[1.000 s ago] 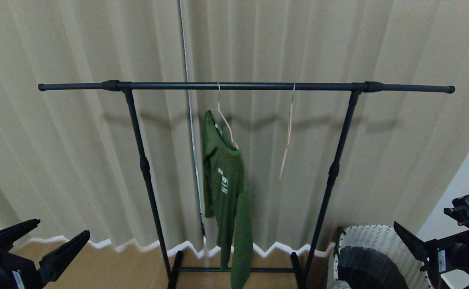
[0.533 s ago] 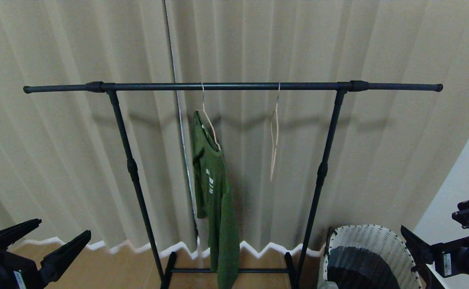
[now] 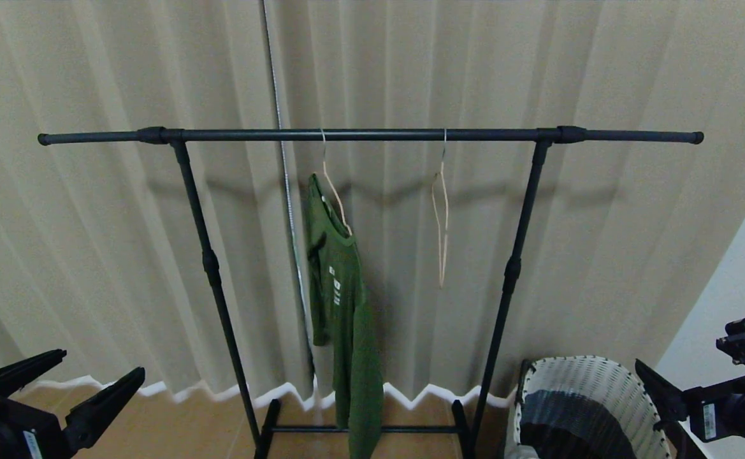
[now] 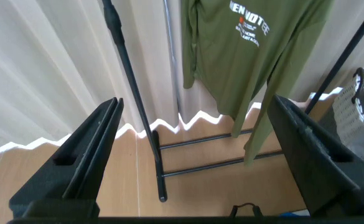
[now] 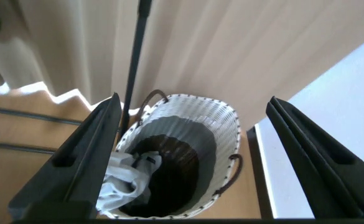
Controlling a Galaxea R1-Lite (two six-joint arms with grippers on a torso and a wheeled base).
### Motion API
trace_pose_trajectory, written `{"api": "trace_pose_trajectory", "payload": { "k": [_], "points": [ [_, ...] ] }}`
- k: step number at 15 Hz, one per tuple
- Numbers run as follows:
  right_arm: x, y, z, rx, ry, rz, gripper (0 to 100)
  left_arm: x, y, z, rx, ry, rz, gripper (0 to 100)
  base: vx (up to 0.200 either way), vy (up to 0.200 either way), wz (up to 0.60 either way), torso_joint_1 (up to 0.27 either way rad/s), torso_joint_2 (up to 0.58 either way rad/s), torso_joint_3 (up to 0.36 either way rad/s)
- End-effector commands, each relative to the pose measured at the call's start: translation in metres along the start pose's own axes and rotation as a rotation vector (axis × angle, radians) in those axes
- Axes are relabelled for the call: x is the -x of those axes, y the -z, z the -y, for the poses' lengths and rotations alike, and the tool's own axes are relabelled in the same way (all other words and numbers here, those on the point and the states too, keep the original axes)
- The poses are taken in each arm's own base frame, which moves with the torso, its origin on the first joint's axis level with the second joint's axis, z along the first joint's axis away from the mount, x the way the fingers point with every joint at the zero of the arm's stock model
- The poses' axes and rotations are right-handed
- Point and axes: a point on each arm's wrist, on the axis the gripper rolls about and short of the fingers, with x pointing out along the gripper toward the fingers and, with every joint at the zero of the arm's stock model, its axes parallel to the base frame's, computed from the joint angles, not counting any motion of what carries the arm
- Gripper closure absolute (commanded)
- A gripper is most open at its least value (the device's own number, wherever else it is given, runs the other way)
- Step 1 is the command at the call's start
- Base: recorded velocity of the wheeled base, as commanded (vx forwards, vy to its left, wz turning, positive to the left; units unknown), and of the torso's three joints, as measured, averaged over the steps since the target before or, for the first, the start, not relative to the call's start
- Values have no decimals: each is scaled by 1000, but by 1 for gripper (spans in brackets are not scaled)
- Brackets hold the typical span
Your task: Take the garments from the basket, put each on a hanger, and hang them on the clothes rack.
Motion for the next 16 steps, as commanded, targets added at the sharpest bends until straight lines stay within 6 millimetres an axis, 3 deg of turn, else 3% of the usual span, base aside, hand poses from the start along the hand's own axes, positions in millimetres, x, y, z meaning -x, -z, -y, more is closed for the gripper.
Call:
{"api": "trace_pose_trajectory", "payload": {
  "k": [1,16],
  "points": [
    [-1,0,0,2,-2,-3,0,-1,1,0,1,1,-9,0,0,0,0,-159,354,193],
    [0,1,0,3,-3,-7,0,-1,2,0,0,4,-10,0,0,0,0,-187,462,277]
  ]
}}
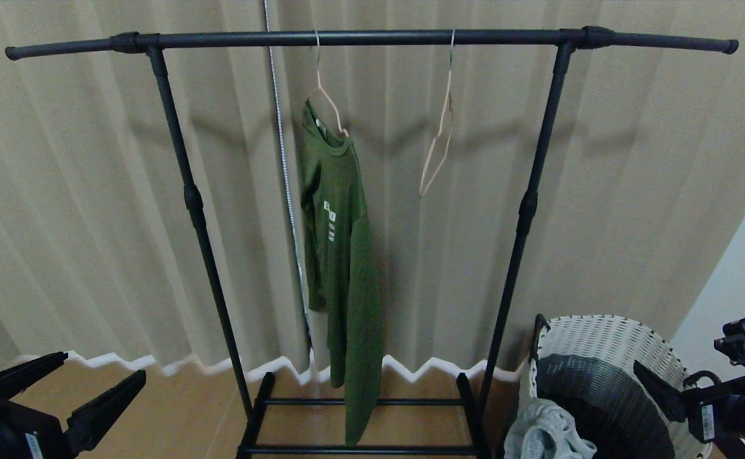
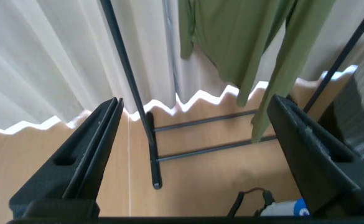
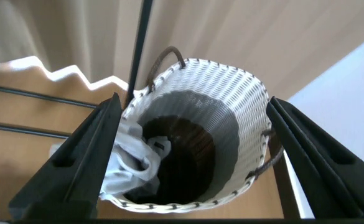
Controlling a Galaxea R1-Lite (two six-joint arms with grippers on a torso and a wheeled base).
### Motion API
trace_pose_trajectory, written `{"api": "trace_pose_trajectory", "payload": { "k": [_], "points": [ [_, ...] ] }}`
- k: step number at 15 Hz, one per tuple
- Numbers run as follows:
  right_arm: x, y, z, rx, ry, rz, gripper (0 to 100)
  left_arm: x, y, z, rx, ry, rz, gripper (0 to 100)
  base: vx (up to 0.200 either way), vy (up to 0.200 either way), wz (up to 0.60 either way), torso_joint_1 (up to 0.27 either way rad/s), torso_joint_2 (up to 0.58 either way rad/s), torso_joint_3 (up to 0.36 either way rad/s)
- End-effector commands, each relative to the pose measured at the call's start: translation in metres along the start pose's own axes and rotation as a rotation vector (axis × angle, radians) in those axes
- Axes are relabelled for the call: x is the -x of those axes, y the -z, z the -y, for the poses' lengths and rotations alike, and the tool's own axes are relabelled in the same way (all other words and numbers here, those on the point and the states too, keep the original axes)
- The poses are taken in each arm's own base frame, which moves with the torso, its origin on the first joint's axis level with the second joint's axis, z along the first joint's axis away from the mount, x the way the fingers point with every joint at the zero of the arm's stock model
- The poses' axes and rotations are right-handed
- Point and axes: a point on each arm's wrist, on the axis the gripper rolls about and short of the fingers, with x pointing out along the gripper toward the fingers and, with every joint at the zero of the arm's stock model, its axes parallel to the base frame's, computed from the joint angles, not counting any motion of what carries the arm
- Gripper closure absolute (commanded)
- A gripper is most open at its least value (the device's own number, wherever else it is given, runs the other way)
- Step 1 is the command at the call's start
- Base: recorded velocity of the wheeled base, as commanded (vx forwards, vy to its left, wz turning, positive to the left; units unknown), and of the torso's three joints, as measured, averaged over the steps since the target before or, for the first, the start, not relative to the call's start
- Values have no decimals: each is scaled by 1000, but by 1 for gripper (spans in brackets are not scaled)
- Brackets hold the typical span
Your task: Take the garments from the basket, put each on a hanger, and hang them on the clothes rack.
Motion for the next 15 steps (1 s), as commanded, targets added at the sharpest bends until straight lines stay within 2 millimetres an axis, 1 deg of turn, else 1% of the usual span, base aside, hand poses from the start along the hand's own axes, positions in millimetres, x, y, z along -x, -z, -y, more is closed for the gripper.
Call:
{"api": "trace_pose_trajectory", "payload": {
  "k": [1,4,6,12,15],
  "points": [
    [0,0,0,1,-1,-1,0,0,0,0,0,1,-1,0,0,0,0,-139,447,295],
    [0,0,0,3,-1,-3,0,-2,0,0,1,1,-7,0,0,0,0,-126,435,299],
    [0,1,0,11,-2,-4,0,-3,0,0,1,2,-13,0,0,0,0,-51,173,105],
    [0,2,-1,19,-4,-11,0,-4,1,0,2,2,-18,0,0,0,0,-4,13,8],
    [3,10,-2,28,-13,-35,0,-4,1,0,2,2,-19,0,0,0,0,0,0,0]
  ]
}}
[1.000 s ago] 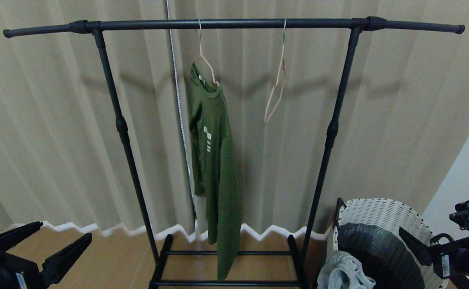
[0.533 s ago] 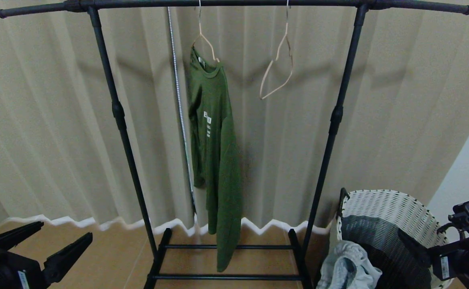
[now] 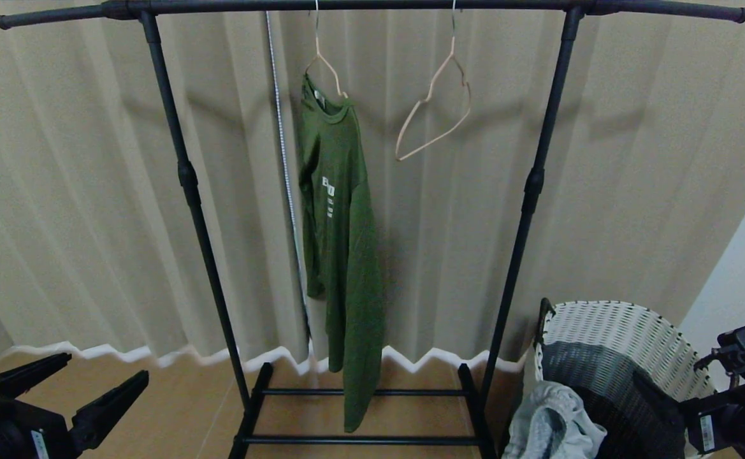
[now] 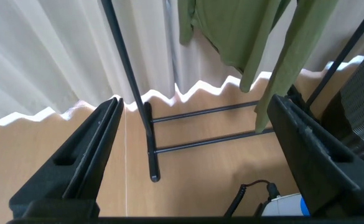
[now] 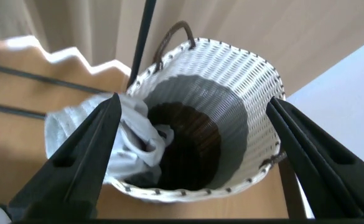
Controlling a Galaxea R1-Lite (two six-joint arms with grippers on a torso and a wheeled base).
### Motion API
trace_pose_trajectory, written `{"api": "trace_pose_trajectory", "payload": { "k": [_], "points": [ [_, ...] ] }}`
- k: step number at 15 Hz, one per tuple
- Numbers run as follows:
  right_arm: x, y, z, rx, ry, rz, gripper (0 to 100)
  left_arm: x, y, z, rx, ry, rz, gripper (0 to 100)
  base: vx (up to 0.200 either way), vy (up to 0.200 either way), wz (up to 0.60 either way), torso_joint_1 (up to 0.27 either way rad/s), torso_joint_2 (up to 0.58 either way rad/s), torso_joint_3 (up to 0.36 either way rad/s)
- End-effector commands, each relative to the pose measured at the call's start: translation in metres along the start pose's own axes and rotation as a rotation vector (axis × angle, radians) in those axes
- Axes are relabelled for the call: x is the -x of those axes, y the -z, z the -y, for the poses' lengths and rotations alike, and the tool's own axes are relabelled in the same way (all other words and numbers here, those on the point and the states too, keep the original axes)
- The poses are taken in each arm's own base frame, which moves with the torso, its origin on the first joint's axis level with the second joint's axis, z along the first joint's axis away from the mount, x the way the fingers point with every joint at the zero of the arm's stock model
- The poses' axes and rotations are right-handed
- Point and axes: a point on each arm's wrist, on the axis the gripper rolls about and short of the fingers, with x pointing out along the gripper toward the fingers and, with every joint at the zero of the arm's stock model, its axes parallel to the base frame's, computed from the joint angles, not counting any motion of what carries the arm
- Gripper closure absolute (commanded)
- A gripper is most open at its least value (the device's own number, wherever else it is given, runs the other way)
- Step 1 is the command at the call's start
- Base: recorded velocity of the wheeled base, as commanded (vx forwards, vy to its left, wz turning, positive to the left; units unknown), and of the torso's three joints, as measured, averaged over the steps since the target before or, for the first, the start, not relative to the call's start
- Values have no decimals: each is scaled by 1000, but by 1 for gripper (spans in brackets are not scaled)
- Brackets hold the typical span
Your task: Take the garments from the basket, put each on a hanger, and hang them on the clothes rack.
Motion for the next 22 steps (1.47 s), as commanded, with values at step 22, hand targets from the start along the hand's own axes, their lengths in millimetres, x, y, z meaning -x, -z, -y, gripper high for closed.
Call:
{"api": "trace_pose_trajectory", "payload": {
  "k": [22],
  "points": [
    [-26,18,-26,347,-252,-179,0,1,-10,11,-26,101,45,0,0,0,0,0,0,0]
  ]
}}
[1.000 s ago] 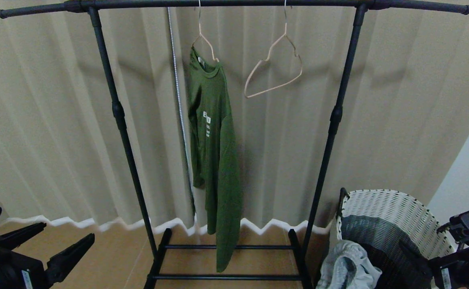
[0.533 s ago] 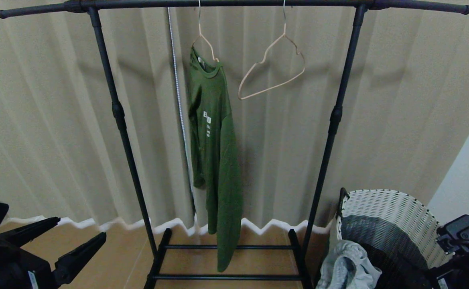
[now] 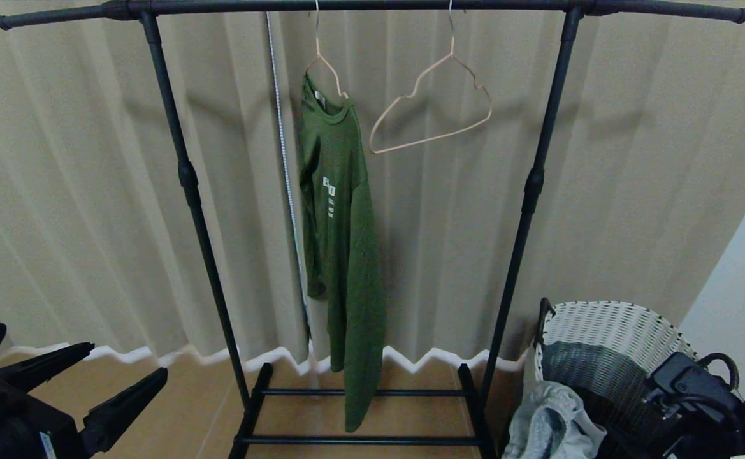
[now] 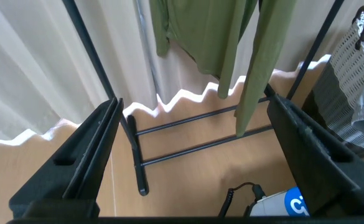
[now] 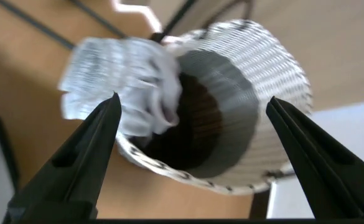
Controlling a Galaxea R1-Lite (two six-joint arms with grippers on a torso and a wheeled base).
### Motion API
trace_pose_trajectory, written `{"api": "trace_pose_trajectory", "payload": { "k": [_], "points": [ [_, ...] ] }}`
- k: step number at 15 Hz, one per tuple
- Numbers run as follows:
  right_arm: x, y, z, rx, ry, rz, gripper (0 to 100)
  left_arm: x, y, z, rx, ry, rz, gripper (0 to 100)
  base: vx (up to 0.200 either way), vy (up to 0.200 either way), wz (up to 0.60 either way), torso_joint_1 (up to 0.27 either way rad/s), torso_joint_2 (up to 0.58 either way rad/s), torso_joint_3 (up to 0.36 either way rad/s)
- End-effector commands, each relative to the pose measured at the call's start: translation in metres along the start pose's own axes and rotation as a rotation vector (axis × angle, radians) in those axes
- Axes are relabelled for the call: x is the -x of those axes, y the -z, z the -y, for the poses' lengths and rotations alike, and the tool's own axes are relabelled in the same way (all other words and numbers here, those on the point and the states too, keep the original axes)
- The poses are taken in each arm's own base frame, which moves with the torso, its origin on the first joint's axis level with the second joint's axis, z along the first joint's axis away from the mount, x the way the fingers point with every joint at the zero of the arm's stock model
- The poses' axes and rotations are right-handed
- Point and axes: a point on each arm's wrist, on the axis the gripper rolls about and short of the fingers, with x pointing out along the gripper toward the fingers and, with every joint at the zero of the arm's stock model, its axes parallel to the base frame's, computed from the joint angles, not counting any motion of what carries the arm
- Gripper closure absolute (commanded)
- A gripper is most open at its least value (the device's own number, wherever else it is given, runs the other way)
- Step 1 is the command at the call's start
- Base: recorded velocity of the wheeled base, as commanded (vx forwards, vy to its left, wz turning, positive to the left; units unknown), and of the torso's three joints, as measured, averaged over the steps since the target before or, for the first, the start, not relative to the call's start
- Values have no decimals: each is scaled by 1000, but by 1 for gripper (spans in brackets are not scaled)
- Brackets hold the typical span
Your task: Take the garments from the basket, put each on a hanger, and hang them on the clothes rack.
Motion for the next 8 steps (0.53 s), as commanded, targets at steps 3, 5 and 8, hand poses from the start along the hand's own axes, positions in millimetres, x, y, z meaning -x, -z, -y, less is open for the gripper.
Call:
{"api": "trace_pose_trajectory", "payload": {
  "k": [3,5,8],
  "points": [
    [-29,-5,-15,43,-113,-81,0,0,0,0,0,0,3,0,0,0,0,0,0,0],
    [-48,-5,-26,44,-165,-143,0,1,0,0,0,0,4,0,0,0,0,0,0,0],
    [-73,-15,-28,15,-143,-156,0,1,-1,0,0,0,7,0,0,0,0,0,0,0]
  ]
}}
